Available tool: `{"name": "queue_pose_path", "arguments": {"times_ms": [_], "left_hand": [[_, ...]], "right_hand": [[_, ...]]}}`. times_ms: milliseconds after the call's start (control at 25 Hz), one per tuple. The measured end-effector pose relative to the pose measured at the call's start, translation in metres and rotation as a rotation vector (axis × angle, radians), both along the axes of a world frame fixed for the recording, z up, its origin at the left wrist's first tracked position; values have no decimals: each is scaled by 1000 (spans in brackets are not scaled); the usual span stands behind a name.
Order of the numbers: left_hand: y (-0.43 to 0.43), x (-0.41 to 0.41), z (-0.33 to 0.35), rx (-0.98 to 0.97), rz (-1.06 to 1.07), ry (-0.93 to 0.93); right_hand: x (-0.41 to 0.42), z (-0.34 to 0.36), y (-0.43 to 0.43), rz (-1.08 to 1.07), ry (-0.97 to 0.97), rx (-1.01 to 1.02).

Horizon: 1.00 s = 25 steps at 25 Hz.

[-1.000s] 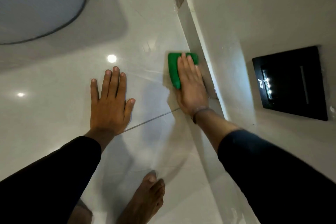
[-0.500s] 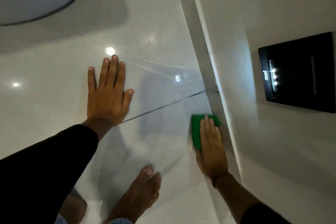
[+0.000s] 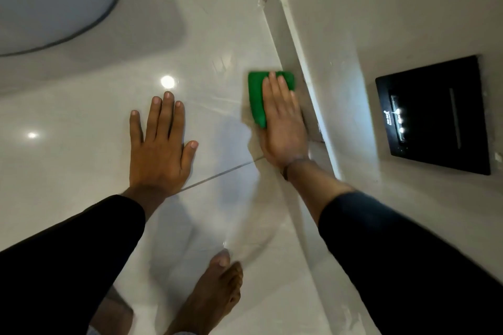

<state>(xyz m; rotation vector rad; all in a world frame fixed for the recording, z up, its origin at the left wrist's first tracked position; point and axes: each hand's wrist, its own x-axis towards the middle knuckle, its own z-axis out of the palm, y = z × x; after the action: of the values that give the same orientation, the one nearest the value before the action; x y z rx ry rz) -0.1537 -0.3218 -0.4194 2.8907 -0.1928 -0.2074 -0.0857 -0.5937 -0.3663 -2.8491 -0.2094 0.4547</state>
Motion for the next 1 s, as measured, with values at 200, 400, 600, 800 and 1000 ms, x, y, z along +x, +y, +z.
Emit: {"name": "queue_pose_path", "arguments": {"times_ms": [200,400,600,800,1000], "left_hand": [[2,-3,1,-7,-7,-7],[1,-3,1,6,-7,-1],[0,-2,1,11,-4,2],[2,-2,6,23,-2,15],[1,-2,8,24,-9,30]], "right_hand": [[-224,15,-81,-64,183,-128],[-244,20,-84,-106,273,-111],[-70,6,-21,-86,118,20],[21,-2,23,-135,39,47],[-103,9,-39,-109,74,53]]}}
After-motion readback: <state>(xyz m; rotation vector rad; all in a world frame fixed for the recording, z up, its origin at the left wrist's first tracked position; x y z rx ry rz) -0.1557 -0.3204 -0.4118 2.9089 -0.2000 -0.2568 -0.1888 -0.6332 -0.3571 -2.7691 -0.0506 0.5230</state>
